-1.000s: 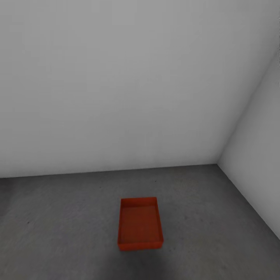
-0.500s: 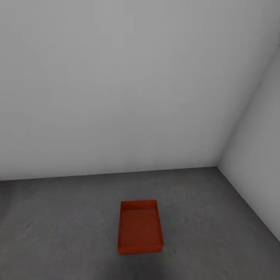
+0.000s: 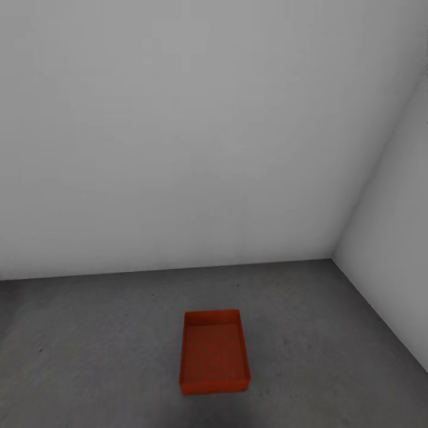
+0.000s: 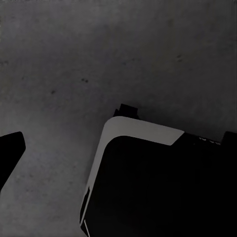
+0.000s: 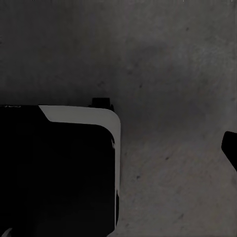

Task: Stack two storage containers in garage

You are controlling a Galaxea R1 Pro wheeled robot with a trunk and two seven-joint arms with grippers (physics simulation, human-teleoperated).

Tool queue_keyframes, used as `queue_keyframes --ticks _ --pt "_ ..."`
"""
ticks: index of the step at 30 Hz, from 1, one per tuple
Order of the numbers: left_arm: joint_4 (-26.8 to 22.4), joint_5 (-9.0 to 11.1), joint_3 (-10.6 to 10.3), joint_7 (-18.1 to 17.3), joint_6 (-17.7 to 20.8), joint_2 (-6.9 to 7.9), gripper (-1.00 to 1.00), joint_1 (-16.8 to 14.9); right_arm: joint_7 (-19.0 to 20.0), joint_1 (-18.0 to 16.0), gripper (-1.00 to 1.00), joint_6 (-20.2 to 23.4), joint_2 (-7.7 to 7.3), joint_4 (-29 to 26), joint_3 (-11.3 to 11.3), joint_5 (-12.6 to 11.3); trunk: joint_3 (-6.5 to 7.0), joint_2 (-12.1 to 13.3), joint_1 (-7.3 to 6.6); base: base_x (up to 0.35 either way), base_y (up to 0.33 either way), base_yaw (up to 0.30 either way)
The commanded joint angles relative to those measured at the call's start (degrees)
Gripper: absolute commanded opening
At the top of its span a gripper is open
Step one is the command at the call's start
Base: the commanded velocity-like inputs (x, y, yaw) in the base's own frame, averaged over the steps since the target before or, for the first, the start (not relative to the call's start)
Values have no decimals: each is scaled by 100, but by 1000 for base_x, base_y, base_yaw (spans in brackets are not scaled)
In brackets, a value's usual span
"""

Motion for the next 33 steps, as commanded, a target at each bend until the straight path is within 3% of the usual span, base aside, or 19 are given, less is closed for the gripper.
queue_keyframes --ticks 1,33 --pt "-2 46 -49 15 0 1 100 -3 -10 -9 100 -35 -1 19 -8 24 -1 -11 3 0 0 0" --pt "-11 -12 -84 16 0 27 100 -3 -10 -9 100 -35 -1 18 -8 24 293 -11 3 0 0 0"
